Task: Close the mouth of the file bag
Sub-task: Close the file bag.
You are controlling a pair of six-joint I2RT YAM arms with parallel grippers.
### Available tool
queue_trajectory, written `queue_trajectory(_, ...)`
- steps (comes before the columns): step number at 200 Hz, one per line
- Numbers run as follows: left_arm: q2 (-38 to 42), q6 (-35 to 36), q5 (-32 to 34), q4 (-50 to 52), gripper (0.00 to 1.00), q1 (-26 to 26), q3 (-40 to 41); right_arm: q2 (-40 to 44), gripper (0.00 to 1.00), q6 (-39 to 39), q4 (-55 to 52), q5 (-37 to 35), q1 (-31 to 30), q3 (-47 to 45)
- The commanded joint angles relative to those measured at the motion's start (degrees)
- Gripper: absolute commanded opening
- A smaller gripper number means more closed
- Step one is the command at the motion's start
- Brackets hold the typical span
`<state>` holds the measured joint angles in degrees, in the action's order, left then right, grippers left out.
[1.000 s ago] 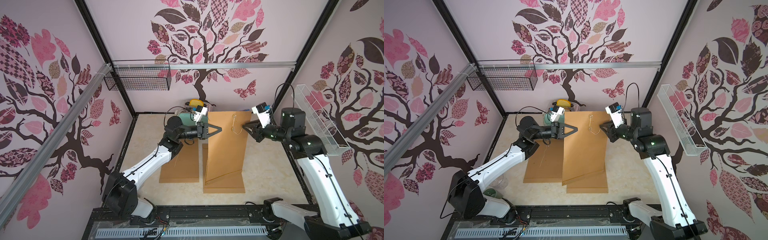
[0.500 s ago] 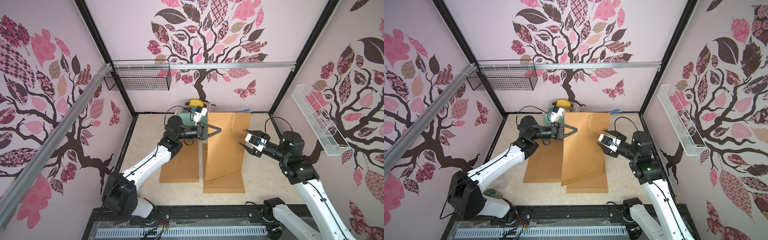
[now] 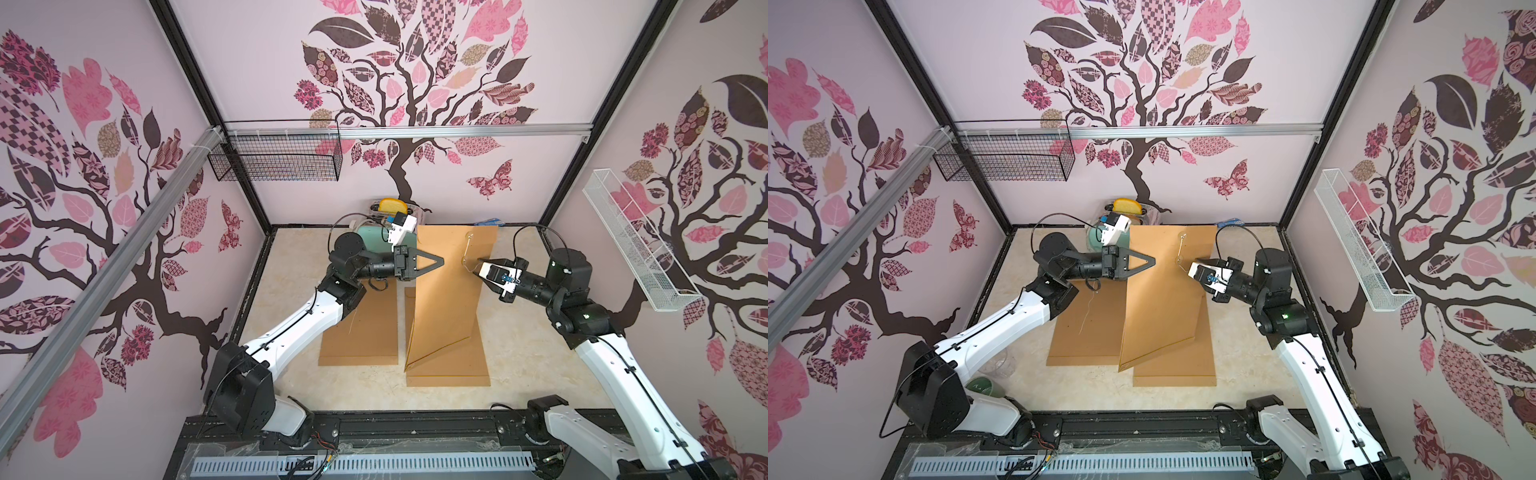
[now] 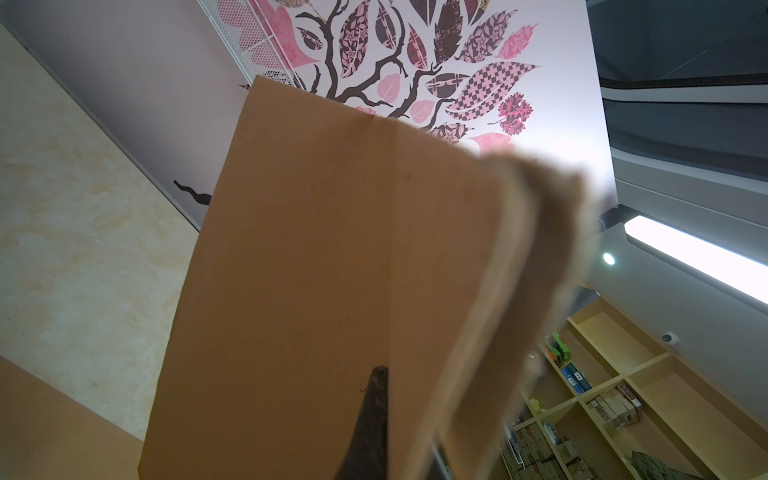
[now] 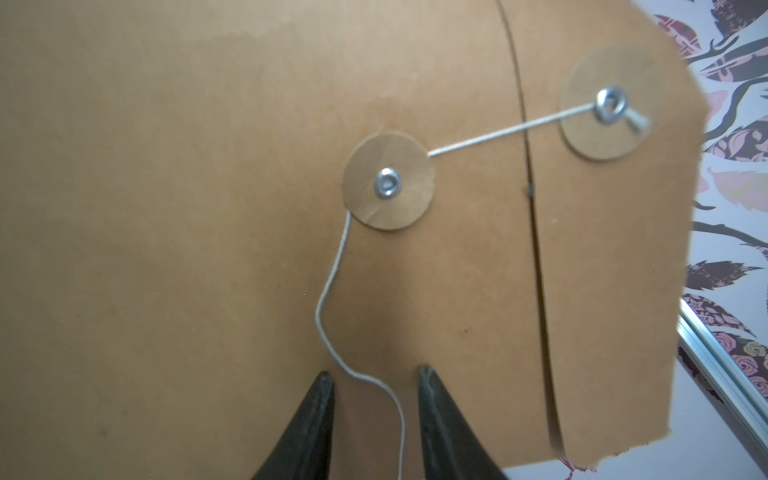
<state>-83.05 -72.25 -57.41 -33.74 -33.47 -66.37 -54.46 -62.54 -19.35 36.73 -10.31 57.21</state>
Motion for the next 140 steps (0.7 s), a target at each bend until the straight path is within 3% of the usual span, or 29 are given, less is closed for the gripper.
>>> queue_trajectory(1,1.1,-1.1,-0.9,-4.3,0.0,-0.3,0.1,-0.4,0.3,1.3,2.7,1.5,0.1,-1.1)
queue_trajectory(14,1.2,-1.2,-0.7,-4.5,0.0,-0.4,0.0,-0.3,0.27,1.2,3.2,0.6,0.1,-1.6)
queue_trajectory(40,1.1,-1.4,-0.7,-4.8,0.0,-0.4,0.0,0.4,0.06,2.3,5.4,0.0,0.1,-2.7)
queue_trajectory(59,1.0,-2.0,-0.7,-5.5,0.0,-0.5,0.0,0.4,0.01,3.9,6.6,-0.2,0.1,-2.6)
queue_trajectory(140,1.2,0.5,0.0,-2.3,0.0,-0.6,0.6,0.9,0.0,14.7,-0.3,-8.7,0.1,5.4)
